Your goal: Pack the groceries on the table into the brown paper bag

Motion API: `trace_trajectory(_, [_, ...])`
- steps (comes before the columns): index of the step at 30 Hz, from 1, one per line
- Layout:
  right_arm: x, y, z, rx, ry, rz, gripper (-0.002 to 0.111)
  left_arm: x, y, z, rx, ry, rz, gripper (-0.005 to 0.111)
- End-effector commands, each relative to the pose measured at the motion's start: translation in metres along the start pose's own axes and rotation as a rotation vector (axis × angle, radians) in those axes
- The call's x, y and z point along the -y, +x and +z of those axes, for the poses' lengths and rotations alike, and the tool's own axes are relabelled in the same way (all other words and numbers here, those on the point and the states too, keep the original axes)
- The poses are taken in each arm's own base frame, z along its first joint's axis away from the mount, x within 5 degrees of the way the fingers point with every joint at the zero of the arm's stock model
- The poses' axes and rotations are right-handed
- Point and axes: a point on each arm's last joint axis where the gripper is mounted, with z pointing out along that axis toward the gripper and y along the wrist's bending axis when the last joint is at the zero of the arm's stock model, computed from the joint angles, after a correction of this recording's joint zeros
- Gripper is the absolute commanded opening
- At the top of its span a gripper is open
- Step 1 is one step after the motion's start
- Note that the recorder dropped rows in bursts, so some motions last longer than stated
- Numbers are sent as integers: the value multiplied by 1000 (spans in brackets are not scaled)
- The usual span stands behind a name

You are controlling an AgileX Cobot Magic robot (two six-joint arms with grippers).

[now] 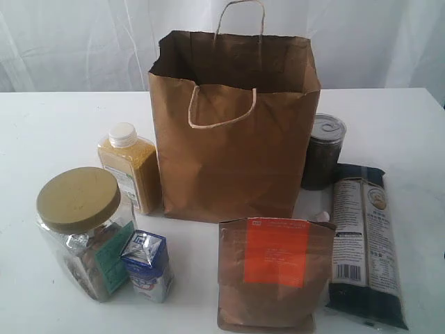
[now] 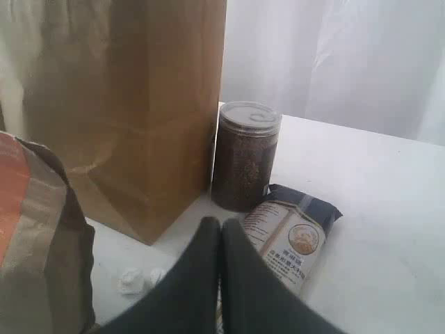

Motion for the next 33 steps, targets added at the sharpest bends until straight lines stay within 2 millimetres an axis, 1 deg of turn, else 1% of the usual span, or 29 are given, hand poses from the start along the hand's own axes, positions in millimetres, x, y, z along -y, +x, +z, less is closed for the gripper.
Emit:
trace_trajectory(1, [0, 0, 0, 9, 5, -9, 0, 45, 2, -14, -57, 221, 269, 0])
trace_trajectory(2, [0, 0, 0, 9, 5, -9, 0, 54, 2, -18, -54, 262, 345, 0])
trace_trajectory(5, [0, 0, 0, 9, 5, -9, 0, 71, 4, -27, -61, 330, 541, 0])
trace_trajectory(8, [0, 0, 0, 9, 5, -9, 0, 78, 3, -30, -41, 345, 608, 0])
trace_trajectory(11, [0, 0, 0, 9, 5, -9, 0, 83, -1, -33, 3, 345, 621, 0])
trace_trajectory(17, [0, 0, 0, 9, 5, -9, 0, 79, -1, -32, 14, 299, 758, 0])
trace_trajectory(21, [0, 0, 0, 9, 5, -9, 0, 79, -3, -31, 33, 293, 782, 0])
trace_trajectory(25, [0, 0, 0, 9, 5, -9, 0, 79, -3, -31, 45, 291, 866, 0])
trace_trajectory(29, [0, 0, 0, 9, 5, -9, 0, 78, -2, -31, 35, 288, 874, 0])
trace_trajectory(33, [0, 0, 0, 9, 5, -20, 0, 72, -3, -30, 21, 225, 933, 0])
